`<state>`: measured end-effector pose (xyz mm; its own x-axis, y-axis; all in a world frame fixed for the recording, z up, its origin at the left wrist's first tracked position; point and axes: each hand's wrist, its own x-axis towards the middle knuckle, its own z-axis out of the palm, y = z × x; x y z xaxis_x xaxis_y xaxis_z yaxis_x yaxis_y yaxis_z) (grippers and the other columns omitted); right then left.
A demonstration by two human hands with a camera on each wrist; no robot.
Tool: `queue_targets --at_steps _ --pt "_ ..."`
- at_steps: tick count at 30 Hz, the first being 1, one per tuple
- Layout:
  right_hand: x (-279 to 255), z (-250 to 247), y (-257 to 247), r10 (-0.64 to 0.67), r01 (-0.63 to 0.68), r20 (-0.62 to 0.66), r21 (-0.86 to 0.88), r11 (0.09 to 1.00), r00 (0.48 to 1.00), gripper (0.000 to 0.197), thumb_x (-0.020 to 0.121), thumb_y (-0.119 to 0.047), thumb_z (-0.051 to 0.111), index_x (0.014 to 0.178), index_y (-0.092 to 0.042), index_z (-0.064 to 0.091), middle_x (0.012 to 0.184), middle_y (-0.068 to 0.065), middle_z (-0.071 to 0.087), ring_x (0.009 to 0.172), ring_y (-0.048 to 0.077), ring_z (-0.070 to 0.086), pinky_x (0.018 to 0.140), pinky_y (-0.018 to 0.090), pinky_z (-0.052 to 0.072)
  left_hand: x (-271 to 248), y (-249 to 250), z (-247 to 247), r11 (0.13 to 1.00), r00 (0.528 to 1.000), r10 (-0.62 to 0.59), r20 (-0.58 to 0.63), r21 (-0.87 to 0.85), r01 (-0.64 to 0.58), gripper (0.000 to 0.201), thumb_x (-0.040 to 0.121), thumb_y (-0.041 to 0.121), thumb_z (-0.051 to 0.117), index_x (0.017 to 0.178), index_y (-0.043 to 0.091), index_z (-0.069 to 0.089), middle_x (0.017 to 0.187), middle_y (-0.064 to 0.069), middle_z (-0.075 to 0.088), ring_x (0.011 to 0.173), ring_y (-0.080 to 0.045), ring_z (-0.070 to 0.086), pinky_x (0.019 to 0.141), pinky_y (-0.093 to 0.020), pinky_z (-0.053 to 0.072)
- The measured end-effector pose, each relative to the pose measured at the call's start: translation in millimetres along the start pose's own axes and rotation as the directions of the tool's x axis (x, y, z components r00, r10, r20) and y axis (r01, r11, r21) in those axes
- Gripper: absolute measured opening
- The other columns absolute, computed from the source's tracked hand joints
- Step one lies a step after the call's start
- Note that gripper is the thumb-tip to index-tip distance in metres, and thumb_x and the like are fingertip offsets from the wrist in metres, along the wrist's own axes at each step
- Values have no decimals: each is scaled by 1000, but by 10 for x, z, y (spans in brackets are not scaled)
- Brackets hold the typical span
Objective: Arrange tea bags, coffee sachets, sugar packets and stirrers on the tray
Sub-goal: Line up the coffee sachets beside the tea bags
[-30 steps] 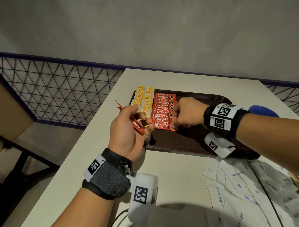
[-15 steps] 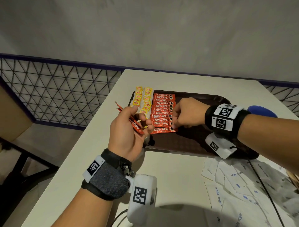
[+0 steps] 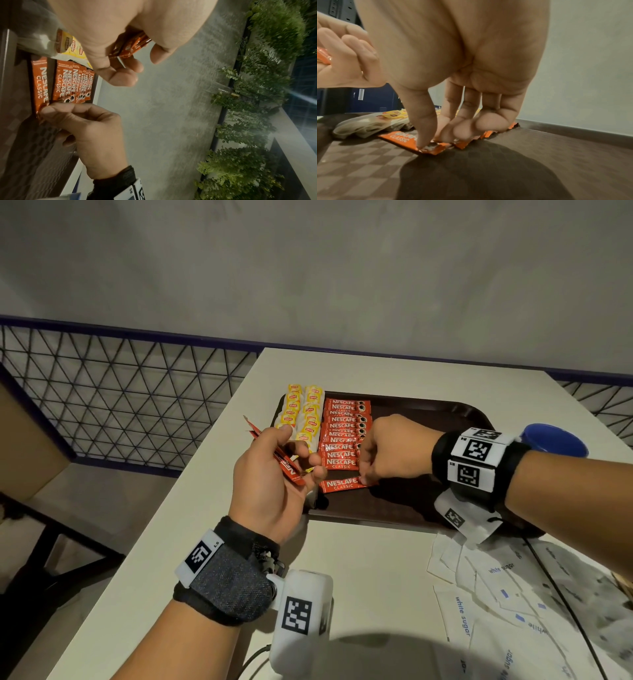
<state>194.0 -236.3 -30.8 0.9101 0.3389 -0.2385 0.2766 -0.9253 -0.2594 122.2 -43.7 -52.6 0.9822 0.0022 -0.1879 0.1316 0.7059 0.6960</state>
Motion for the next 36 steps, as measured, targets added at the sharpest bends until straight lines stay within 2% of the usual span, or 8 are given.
queue_targets --at_steps 3,6,12,14,17,22,27,36 --pt "-8 1 -40 -23 23 -18 24 999 1000 15 79 -34 88 86 -23 81 85 -8 75 87 9 67 77 28 58 -5 3 2 1000 1000 1 0 -2 -1 18 103 20 51 91 6 53 70 -7 51 62 -21 52 54 -30 50" --pt "0 38 -96 -73 74 29 -20 997 997 25 79 -40 89 98 -26 81 82 -16 67 79 1 60 65 15 43 -6 12 7 1000 1000 10 -5 -1 -10 19 103 19 51 89 6 54 69 -7 50 60 -21 53 53 -30 50" --pt "69 67 -147 -42 47 66 -78 996 997 31 77 -33 90 95 -11 79 82 -3 73 79 15 66 75 29 55 -1 7 7 1000 1000 12 -4 1 -12 20 102 19 51 87 7 54 69 -7 50 61 -22 52 54 -31 49" --pt "98 59 -126 -18 22 77 -52 998 997 34 78 -29 90 97 -4 77 87 3 75 74 12 64 67 24 52 -2 7 9 1000 1000 13 -7 1 -13 21 102 19 51 86 7 54 69 -7 50 61 -22 52 53 -31 49" --pt "134 64 -90 8 -7 50 -18 1000 999 29 79 -22 88 95 0 76 76 -4 71 66 5 61 55 16 45 2 14 3 1000 1000 11 -8 1 -11 21 102 20 51 86 7 54 69 -7 50 61 -22 52 54 -30 50" --pt "195 66 -90 12 -13 -27 -12 1000 1000 31 75 -29 91 91 -5 78 91 6 78 88 21 72 76 33 58 10 10 3 1000 1000 -1 -8 -11 1 20 103 20 51 88 7 52 69 -7 50 60 -22 52 53 -30 50" --pt "223 36 -87 28 -29 -41 -17 999 999 34 71 -34 94 88 -9 78 87 3 77 76 14 67 66 26 52 14 16 -10 1000 1000 -4 -2 -8 4 19 103 21 51 90 6 53 71 -7 50 62 -21 52 54 -30 50" --pt "221 16 -115 24 -26 -46 -28 999 999 34 68 -34 95 89 -15 77 89 -4 76 83 12 68 77 31 57 13 19 -7 1000 1000 3 -8 -10 -3 20 103 21 50 88 7 53 70 -7 50 61 -21 52 53 -30 50"
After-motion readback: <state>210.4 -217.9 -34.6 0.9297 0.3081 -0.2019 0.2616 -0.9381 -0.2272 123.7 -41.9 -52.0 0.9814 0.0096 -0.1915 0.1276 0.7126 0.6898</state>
